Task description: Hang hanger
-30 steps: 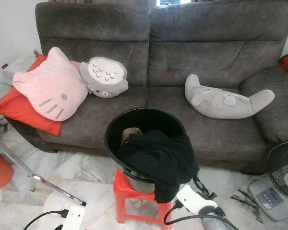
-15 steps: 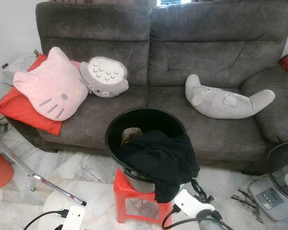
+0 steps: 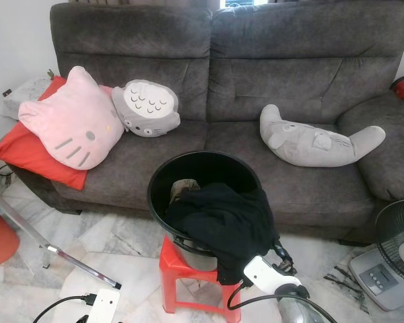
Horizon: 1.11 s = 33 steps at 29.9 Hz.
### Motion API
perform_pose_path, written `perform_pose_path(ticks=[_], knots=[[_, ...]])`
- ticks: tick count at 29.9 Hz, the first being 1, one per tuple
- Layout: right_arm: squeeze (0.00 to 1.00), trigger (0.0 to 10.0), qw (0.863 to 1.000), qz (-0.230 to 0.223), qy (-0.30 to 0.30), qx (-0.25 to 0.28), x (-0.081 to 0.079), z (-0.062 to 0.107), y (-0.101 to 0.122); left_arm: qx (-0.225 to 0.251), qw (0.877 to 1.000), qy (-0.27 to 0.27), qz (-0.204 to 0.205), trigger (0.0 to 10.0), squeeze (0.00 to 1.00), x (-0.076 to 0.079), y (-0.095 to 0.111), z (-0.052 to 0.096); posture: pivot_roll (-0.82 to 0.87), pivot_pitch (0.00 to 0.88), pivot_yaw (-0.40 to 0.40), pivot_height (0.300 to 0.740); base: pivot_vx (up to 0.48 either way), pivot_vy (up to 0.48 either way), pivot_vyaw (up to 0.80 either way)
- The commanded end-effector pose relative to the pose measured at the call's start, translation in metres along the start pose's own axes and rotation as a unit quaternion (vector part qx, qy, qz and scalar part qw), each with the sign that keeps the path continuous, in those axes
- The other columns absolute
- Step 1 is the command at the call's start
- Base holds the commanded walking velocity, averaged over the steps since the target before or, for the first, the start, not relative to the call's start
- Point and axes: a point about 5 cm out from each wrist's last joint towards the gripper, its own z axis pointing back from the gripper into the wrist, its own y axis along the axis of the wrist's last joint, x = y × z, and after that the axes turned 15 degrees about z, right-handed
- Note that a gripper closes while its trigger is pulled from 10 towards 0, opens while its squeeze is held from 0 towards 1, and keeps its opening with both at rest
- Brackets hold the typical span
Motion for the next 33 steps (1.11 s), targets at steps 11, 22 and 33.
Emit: perform_pose_path(ticks=[11,22,33], knots=[[0.0,10.0,0.999,0.032,-0.04,0.012,0.012,-0.01,0.006,0.001,1.0,0.007,-0.003,10.0,0.0,-0.003,0.0,0.0,-0.03,0.0,0.057,0.74,0.0,0.0,0.0],[0.0,9.0,0.996,0.029,-0.08,0.022,0.016,-0.007,0.008,0.002,1.0,0.008,-0.005,10.0,0.0,-0.003,0.0,0.0,-0.03,0.0,0.057,0.74,0.0,0.0,0.0],[0.0,0.0,0.992,0.022,-0.123,0.033,0.026,-0.005,0.01,0.002,1.0,0.008,-0.007,10.0,0.0,-0.003,0.001,0.0,-0.03,0.0,0.057,0.74,0.0,0.0,0.0]])
